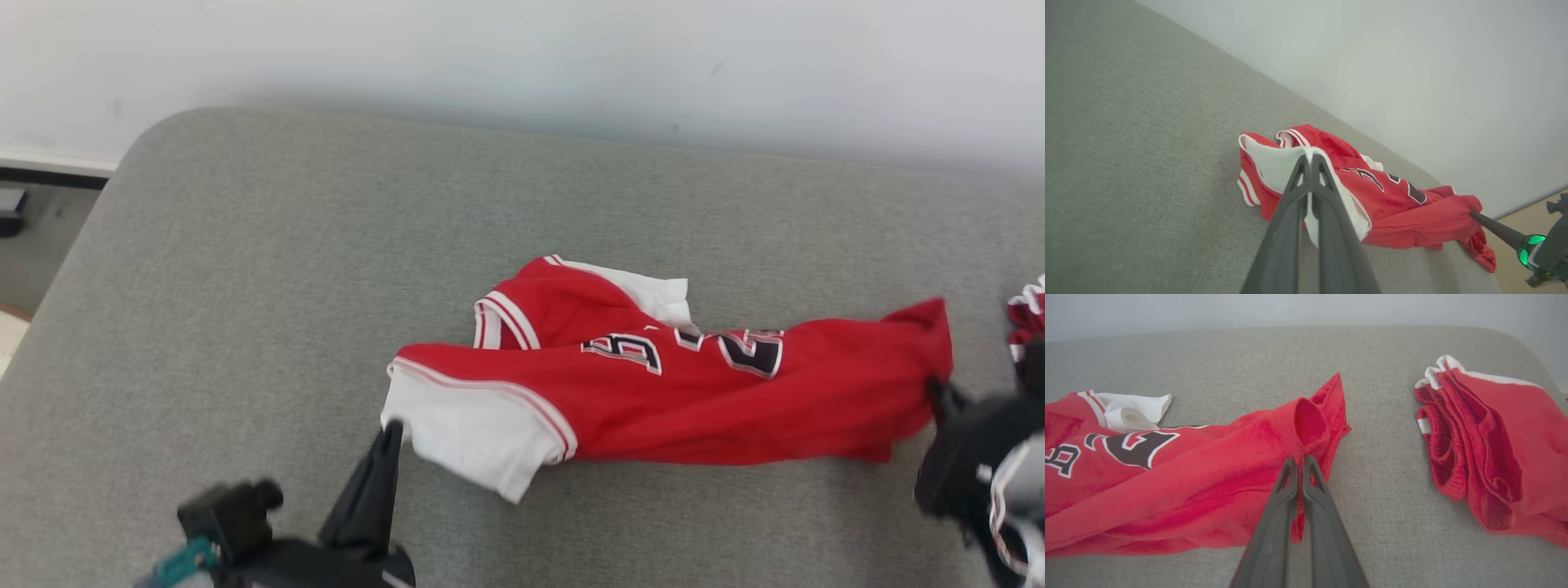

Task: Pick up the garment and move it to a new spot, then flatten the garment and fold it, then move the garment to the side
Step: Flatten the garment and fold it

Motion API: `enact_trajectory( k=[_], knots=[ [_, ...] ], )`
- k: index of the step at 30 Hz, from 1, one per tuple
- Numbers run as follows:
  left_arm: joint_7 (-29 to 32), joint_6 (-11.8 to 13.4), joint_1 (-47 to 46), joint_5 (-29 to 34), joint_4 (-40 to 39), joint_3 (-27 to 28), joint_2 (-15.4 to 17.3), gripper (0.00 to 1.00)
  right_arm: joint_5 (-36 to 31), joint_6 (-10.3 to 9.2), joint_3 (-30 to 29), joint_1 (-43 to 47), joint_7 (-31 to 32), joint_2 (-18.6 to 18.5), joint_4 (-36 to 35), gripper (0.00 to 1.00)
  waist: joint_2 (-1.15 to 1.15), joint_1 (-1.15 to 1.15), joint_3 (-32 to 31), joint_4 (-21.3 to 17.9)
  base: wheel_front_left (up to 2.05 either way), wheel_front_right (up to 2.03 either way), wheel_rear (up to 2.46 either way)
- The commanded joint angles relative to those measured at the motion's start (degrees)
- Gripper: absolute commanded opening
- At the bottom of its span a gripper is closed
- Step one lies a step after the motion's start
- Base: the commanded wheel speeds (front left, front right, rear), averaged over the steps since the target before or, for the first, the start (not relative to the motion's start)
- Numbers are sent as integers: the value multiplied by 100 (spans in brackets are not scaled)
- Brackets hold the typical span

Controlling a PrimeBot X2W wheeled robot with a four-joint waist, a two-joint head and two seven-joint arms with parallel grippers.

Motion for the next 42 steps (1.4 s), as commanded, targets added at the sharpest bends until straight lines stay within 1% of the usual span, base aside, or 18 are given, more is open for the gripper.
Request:
enact_trajectory(
  k=[1, 4, 6, 8, 9, 10, 11, 18, 24, 30, 33, 34, 36, 37, 39, 40, 41, 42],
  knots=[
    [23, 55, 217, -97, -88, 6, 3, 0, 28, 2, -71, 226, 48, 148, -146, 0, 0, 1, -48, -114, 0, 0, 0],
    [27, 148, 563, -114, -123, -20, 60, 0, -6, 2, -259, 668, 152, 359, -381, 0, 0, 1, -52, -186, 0, 0, 0],
    [1, 144, 706, -153, -34, -61, 8, 0, -43, 2, -273, 860, 159, 469, -341, 0, 0, 1, -60, -231, 0, 0, 0],
    [-12, 191, 761, -32, 156, -120, 50, 0, -66, 2, -293, 963, 124, 536, -222, 0, 0, 1, -63, -270, 0, 0, 0],
    [-14, 196, 757, -9, 247, -157, 40, 0, -109, 2, -297, 974, 108, 549, -157, 4, 0, 1, -66, -284, 0, 0, 0],
    [-9, 196, 752, 24, 350, -197, 42, 0, -151, 2, -302, 1000, 84, 562, -92, 18, 0, 1, -67, -299, 0, 0, 0],
    [-41, 180, 743, 15, 503, -229, -13, 0, -191, 2, -329, 1073, 170, 610, 38, 100, 0, 1, -61, -319, 0, 0, 0],
    [-124, 189, 678, 52, 786, -215, -29, 0, -185, 2, -322, 1294, 391, 654, -166, 100, 0, 1, -17, -334, 0, 0, 0],
    [-169, 167, 608, 30, 830, -195, -45, 0, -180, 2, -242, 1356, 295, 667, -457, 100, 0, 1, 36, -349, 0, 0, 0],
    [-162, 117, 510, 51, 866, -247, -75, 0, -311, 2, -105, 1270, 301, 668, -222, 100, 0, 1, 70, -319, 0, 0, 0],
    [-159, 111, 496, 55, 893, -262, -76, 0, -342, 2, -62, 1266, 322, 670, -66, 84, 0, 1, 78, -294, 0, 0, 0],
    [-159, 108, 499, 55, 898, -266, -75, 0, -331, 2, -64, 1279, 331, 669, -33, 73, 0, 1, 81, -286, 0, 0, 0],
    [-171, 96, 482, 54, 902, -270, -76, 0, -368, 2, -83, 1315, 331, 669, 9, 65, 0, 1, 85, -275, 0, 0, 0],
    [-180, 93, 478, 52, 905, -266, -74, 0, -370, 2, -90, 1337, 334, 671, 13, 65, 0, 1, 84, -273, 0, 0, 0],
    [-191, 94, 484, 42, 910, -262, -70, 0, -371, 2, -105, 1382, 346, 674, -10, 55, 0, 1, 77, -277, 0, 0, 0],
    [-195, 97, 488, 36, 912, -259, -68, 0, -376, 2, -115, 1396, 335, 676, -44, 54, 0, 1, 74, -282, 0, 0, 0],
    [-199, 98, 489, 27, 914, -256, -67, 0, -373, 2, -119, 1404, 319, 676, -88, 43, 0, 1, 69, -287, 0, 0, 0],
    [-199, 98, 489, 27, 914, -256, -67, 0, -373, 2, -119, 1404, 319, 676, -88, 43, 0, 1, 69, -287, 0, 0, 0]
  ],
)
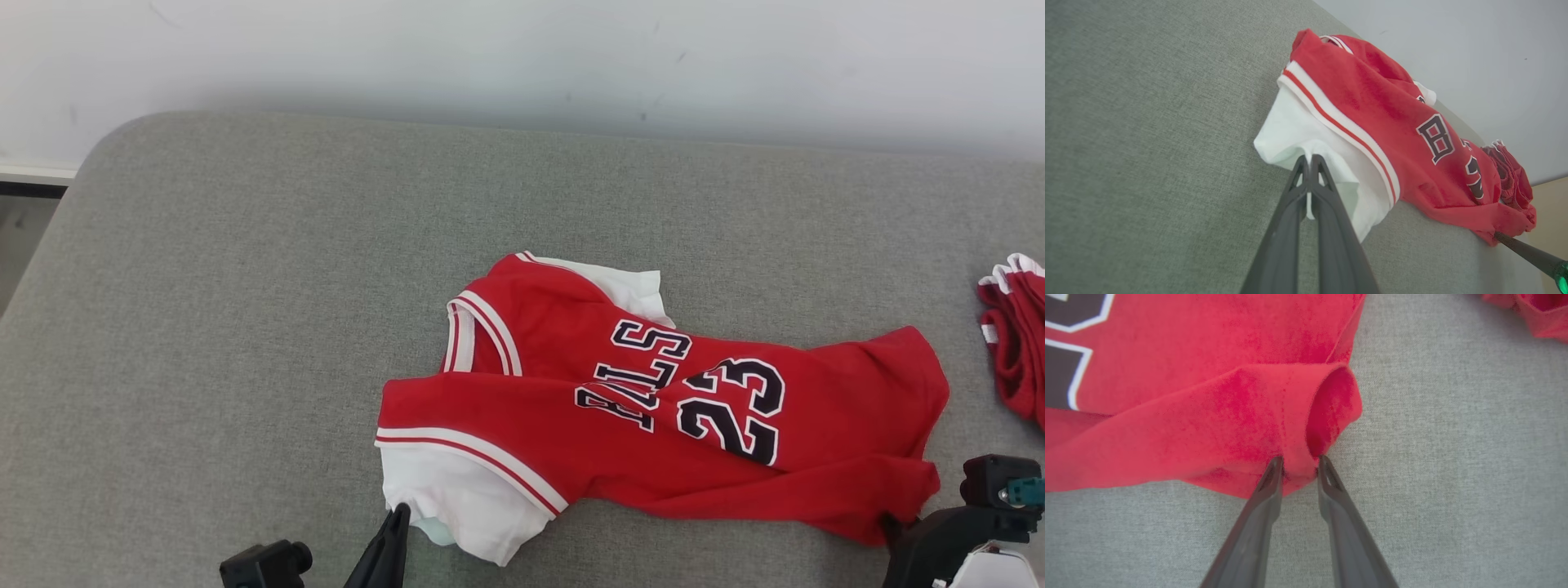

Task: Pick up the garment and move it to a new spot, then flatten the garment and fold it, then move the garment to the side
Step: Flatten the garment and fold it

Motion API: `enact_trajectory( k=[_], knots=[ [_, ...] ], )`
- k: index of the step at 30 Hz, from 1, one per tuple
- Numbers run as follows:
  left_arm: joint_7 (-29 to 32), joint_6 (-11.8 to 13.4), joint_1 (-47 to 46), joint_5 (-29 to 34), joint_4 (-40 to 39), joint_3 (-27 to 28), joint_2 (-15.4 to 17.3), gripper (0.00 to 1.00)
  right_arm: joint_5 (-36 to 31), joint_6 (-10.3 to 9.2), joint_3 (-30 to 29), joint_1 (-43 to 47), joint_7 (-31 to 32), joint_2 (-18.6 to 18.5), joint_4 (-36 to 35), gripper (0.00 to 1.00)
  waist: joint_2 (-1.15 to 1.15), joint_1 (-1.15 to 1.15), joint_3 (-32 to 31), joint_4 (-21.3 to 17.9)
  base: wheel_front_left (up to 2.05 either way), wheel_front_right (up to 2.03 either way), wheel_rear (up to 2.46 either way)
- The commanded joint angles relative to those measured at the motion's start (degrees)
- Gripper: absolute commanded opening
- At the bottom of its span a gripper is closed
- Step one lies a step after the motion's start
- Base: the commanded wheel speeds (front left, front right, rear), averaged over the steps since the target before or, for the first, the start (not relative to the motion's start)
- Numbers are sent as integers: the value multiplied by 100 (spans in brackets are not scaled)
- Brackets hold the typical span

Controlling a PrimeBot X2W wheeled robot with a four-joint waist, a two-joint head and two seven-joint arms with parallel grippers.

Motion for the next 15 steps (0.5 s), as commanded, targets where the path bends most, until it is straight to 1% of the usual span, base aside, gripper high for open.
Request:
enact_trajectory(
  k=[1, 3, 4, 9, 13, 15],
  knots=[
    [-41, -11, -21, -5, 10, 20, 5, 0, 3, 2, -4, 74, -29, 10, -68, 38, -1, 0, -6, -8, 0, 0, 0],
    [-47, -11, -28, -11, 15, 25, 9, 0, 64, 2, 37, 89, -37, 13, -177, 15, -1, 0, -18, -23, 0, 0, 0],
    [-46, -7, -34, -13, 15, 26, 12, 0, 112, 2, 77, 101, -22, 14, -253, 0, -1, 0, -25, -31, 0, 0, 0],
    [-105, 19, -64, -22, -74, 89, 42, 0, 629, 2, 226, 14, 48, 15, -800, 0, -1, 0, -66, -63, 0, 0, 0],
    [-188, 39, -119, 5, -220, 192, 97, 0, 850, 2, 251, -15, 137, 14, -1210, 0, -1, 0, -99, -59, 0, 0, 0],
    [-252, 18, -130, -88, -384, 270, 68, 0, 930, 2, 199, -37, 117, 14, -1392, 0, -1, 0, -123, -46, 0, 0, 0]
  ],
)
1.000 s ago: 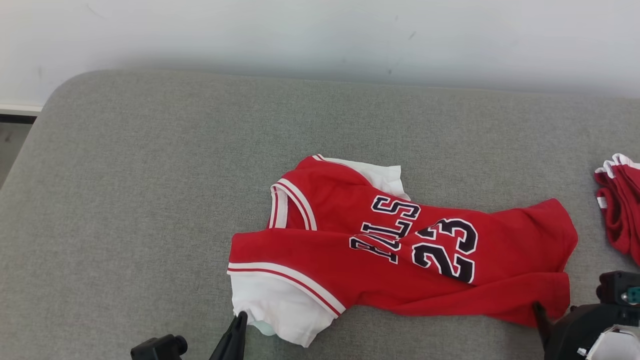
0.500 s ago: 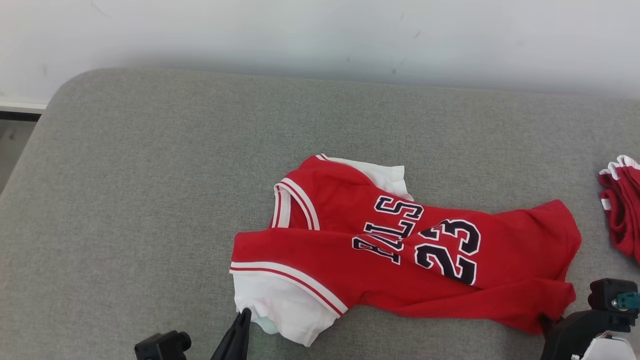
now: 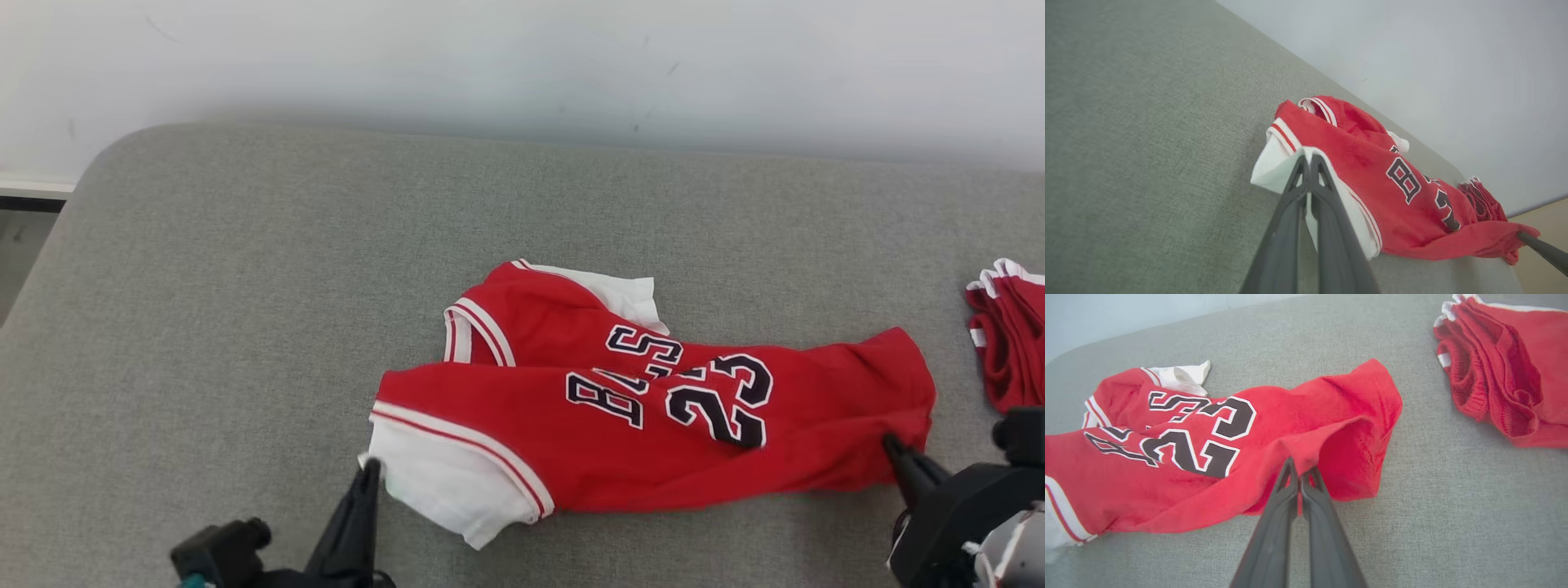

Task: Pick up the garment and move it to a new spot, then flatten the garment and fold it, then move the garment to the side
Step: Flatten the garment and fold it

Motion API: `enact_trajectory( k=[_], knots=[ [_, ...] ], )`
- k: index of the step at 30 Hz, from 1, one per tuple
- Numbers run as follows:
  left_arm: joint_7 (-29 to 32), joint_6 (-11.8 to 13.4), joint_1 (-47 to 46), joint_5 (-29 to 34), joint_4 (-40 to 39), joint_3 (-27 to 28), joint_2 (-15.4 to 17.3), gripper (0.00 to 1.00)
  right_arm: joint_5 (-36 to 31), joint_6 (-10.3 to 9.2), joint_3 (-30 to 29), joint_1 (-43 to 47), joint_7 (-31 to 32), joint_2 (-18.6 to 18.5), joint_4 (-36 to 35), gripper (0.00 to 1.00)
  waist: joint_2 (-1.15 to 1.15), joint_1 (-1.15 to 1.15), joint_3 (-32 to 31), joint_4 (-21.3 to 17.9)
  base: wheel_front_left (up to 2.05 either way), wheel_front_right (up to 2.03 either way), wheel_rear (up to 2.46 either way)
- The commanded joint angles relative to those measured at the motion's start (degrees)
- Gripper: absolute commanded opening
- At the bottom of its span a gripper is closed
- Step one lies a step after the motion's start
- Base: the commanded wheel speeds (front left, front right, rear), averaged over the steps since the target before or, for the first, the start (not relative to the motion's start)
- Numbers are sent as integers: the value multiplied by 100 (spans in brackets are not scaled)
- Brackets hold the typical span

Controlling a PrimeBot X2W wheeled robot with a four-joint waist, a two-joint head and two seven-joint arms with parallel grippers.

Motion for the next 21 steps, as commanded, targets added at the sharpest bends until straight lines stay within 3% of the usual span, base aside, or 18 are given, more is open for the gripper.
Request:
enact_trajectory(
  k=[1, 5, 10, 14, 18, 21],
  knots=[
    [-66, -28, -90, -91, -84, 48, -22, 0, 77, 2, -31, -25, -34, 6, -62, 0, 0, 0, -18, 14, 0, 0, 0],
    [-257, -164, -105, -393, -532, 304, -159, 0, 525, 3, -225, -180, -123, 6, -278, 0, 0, 0, -69, 37, 0, 0, 0],
    [-475, -433, -243, -1123, -1340, 789, -463, 0, 1116, 3, -523, -429, -360, 5, -425, 0, 0, 0, -128, 25, 0, 0, 0],
    [-413, -506, -461, -1722, -1963, 1135, -618, 0, 1393, 3, -594, -758, -435, 5, -563, 0, 0, 0, -93, -44, 0, 0, 0],
    [-153, -313, -845, -2278, -2533, 1409, -670, 0, 1560, 3, -472, -1303, -484, 6, -754, 0, 0, 0, 104, -196, 0, 0, 0],
    [195, 61, -1610, -2651, -2822, 1774, -504, 0, 1424, 3, -222, -2177, -437, 4, -688, 0, 0, 0, 524, -432, 0, 0, 0]
  ],
)
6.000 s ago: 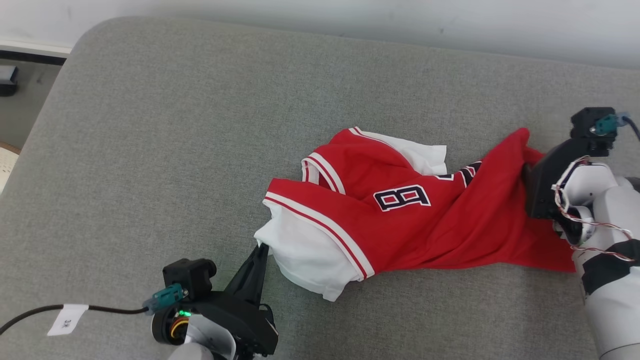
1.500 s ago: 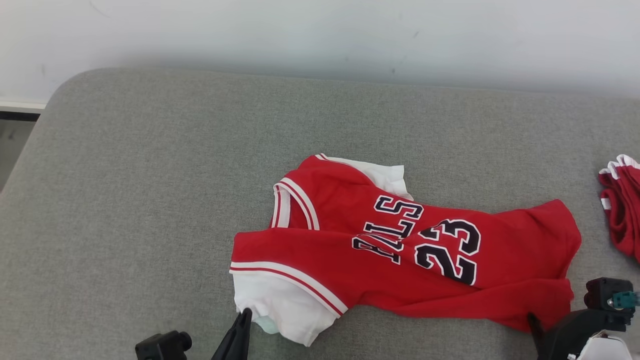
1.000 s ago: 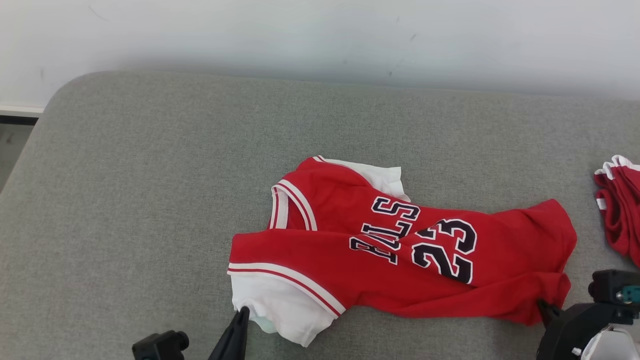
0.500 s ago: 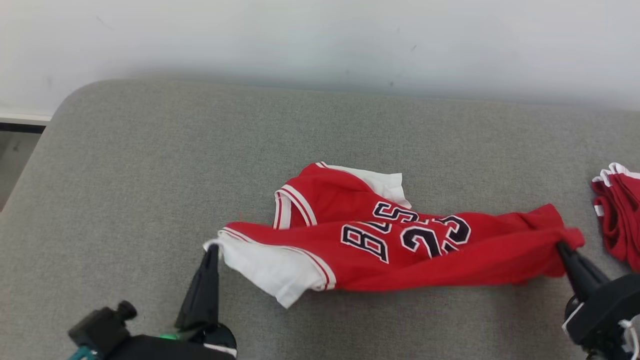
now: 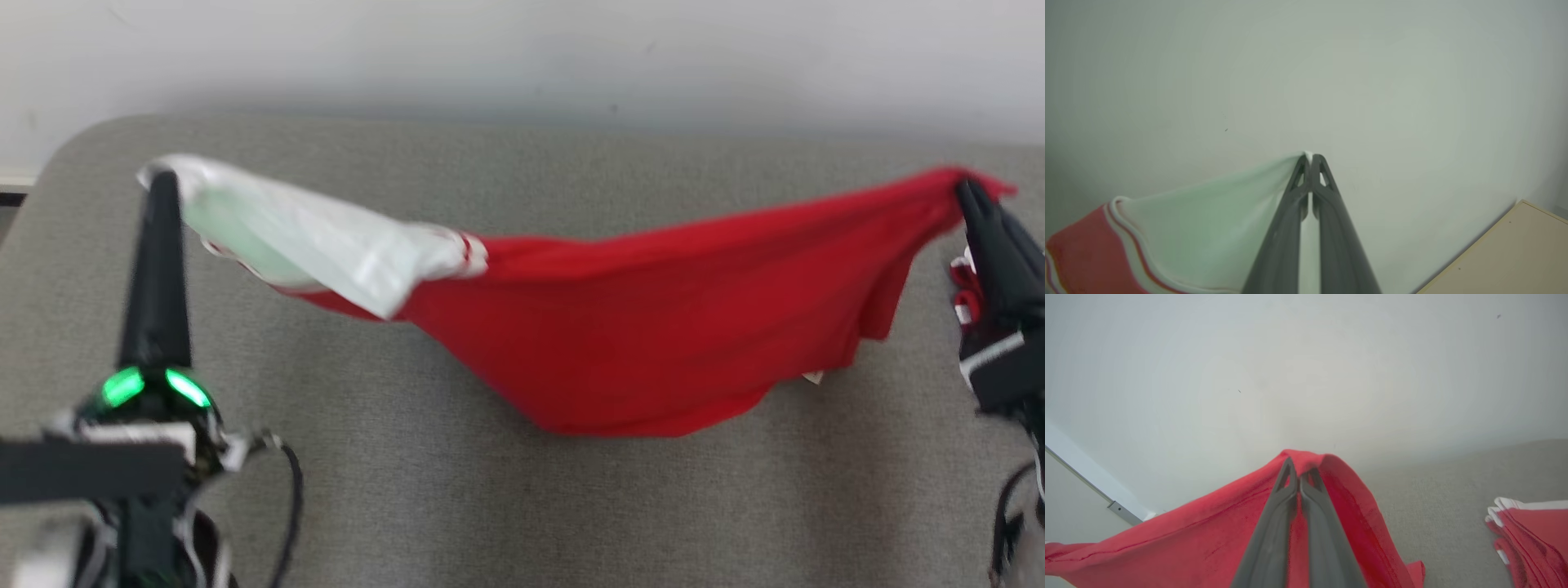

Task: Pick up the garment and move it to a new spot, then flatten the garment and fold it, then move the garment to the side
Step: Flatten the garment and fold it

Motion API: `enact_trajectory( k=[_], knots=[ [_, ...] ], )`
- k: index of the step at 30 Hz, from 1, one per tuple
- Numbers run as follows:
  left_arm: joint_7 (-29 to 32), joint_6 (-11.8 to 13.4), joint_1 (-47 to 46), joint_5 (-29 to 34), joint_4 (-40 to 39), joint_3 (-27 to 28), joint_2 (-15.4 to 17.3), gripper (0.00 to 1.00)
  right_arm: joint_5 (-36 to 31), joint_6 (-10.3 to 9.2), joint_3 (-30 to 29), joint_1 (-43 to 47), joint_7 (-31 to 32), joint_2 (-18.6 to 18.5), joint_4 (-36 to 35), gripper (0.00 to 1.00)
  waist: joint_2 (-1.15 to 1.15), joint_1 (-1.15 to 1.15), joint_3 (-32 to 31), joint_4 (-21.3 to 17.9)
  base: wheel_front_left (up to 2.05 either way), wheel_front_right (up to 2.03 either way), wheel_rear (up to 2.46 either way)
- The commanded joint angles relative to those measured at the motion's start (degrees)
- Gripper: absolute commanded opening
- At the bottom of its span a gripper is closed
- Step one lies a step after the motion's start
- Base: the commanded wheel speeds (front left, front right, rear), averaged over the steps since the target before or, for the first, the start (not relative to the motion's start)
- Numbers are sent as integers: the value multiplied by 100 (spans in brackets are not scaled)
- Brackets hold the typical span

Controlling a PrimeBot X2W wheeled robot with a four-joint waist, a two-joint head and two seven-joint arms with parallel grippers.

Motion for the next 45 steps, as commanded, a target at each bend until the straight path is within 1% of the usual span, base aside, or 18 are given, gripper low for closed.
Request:
enact_trajectory(
  k=[1, 4, 6, 7, 8, 9, 12, 14, 16, 19, 24, 28, 31, 34, 38, 40, 43, 45],
  knots=[
    [227, 194, -581, -143, -21, 171, 181, 0, -108, 4, 173, -544, 41, 0, 191, 0, 0, 0, 536, -324, 0, 0, 0],
    [690, 602, -1426, -542, 438, 364, 350, 0, 26, 5, 425, -1433, -22, 0, 817, 0, 0, 0, 1036, -522, 0, 0, 0],
    [911, 849, -2149, -656, 845, 546, 531, 0, -95, 5, 635, -2104, -97, -1, 1362, 0, 0, 0, 1442, -660, 0, 0, 0],
    [976, 909, -2457, -622, 1074, 553, 621, 0, -148, 4, 731, -2384, -149, 1, 1641, 0, 0, 0, 1611, -704, 0, 0, 0],
    [976, 909, -2457, -622, 1074, 553, 621, 0, -148, 4, 731, -2384, -149, 1, 1641, 0, 0, 0, 1611, -704, 0, 0, 0],
    [967, 961, -2826, -554, 1284, 631, 712, 0, -124, 4, 819, -2713, -225, 0, 1967, 0, 0, 0, 1825, -763, 0, 0, 0],
    [866, 884, -3877, -252, 2073, 671, 961, 0, -342, 5, 1067, -3620, -520, -14, 2958, 0, 0, 0, 2291, -877, 0, 0, 0],
    [719, 700, -4554, 66, 2599, 608, 1161, 0, -485, 4, 972, -4234, -840, -19, 3600, 0, 0, 0, 2481, -929, 0, 0, 0],
    [498, 464, -5179, 292, 3044, 563, 1213, 0, -611, 5, 895, -4812, -1313, -6, 4112, 0, 0, 0, 2557, -964, 0, 0, 0],
    [226, 123, -6087, 549, 3498, 486, 1271, 0, -898, 5, 965, -5518, -1986, -8, 4630, 0, 0, 0, 2630, -997, 0, 0, 0],
    [-196, -479, -7167, 824, 3735, 334, 1173, 0, -1349, 4, 947, -6487, -3185, -276, 5125, 0, 0, 0, 2609, -962, 0, 0, 0],
    [-512, -1008, -7631, 791, 3765, 359, 1052, 0, -1557, 4, 1089, -6928, -4044, -472, 5340, 0, 0, 0, 2589, -902, 0, 0, 0],
    [-730, -1278, -7610, 867, 3751, 368, 1008, 0, -1584, 4, 1271, -7031, -4347, -616, 5567, 0, 0, 0, 2633, -864, 0, 0, 0],
    [-820, -1426, -7153, 790, 3820, 294, 962, 0, -1601, 4, 1522, -6850, -4297, -765, 5870, 0, 0, 0, 2738, -815, 0, 0, 0],
    [-877, -1494, -6004, 765, 4111, 109, 956, 0, -1521, 4, 1967, -6396, -4167, -880, 6192, 0, 0, 0, 2889, -750, 0, 0, 0],
    [-945, -1512, -5324, 701, 4206, 106, 847, 0, -1394, 4, 2213, -6163, -4109, -962, 6311, 0, 0, 0, 2908, -745, 0, 0, 0],
    [-1024, -1517, -4326, 528, 4060, 318, 653, 0, -1157, 4, 2598, -5779, -4055, -1087, 6410, 0, 0, 0, 2849, -740, 0, 0, 0],
    [-1030, -1502, -3689, 421, 3941, 507, 453, 0, -967, 4, 2776, -5532, -4010, -1195, 6423, 0, 0, 0, 2765, -703, 0, 0, 0]
  ],
)
